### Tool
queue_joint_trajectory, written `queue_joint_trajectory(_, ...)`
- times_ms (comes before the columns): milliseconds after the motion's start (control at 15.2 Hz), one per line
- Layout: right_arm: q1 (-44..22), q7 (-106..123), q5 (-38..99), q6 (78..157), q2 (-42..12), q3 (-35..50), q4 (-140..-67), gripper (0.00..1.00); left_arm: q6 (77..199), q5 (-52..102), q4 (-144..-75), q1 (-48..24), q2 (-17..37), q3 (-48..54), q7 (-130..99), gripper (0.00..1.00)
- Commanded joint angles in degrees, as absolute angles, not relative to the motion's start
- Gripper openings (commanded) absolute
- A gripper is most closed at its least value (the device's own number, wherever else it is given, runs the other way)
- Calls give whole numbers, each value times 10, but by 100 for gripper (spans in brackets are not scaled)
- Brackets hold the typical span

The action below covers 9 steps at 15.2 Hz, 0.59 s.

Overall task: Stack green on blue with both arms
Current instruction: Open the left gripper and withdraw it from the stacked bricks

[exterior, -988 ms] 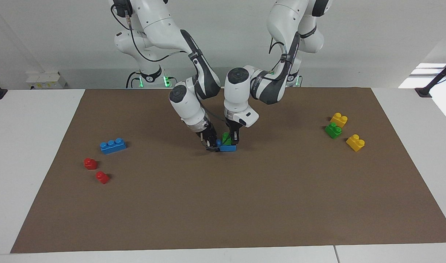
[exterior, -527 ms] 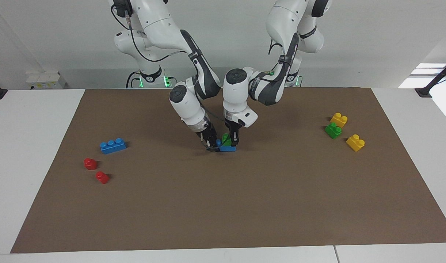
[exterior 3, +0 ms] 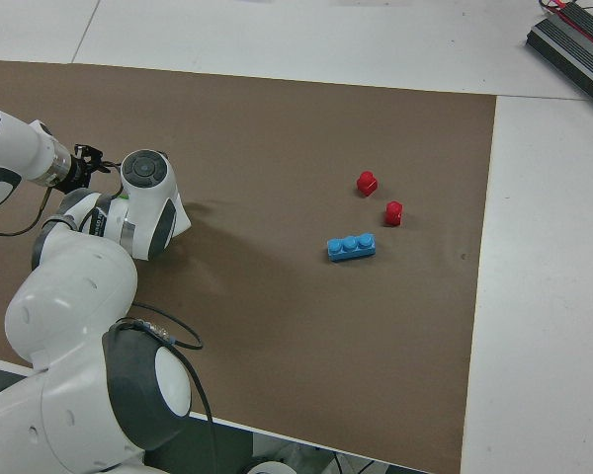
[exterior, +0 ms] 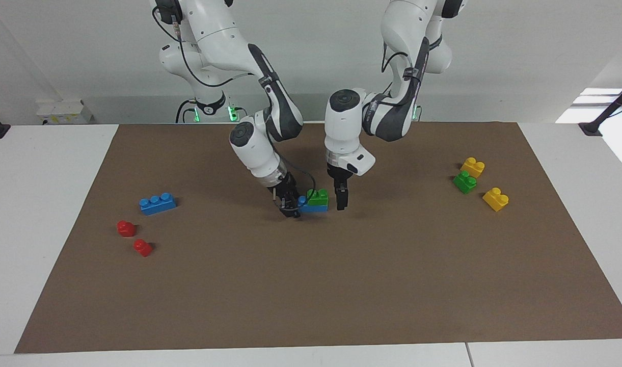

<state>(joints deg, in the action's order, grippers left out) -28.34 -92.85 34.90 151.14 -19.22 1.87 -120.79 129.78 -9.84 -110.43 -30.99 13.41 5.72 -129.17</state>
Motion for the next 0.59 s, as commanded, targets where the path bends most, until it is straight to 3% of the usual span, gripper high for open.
queue_joint_trajectory(0,-278,-905,367,1521,-184,24,-1220,77,1268,-108,-1113,-286,105,59,-1263,100)
queue_joint_trajectory(527,-252,-881,367,1513,-184,23,-1221,78,1226,-103,-1110,-223,67,59,-1167,100)
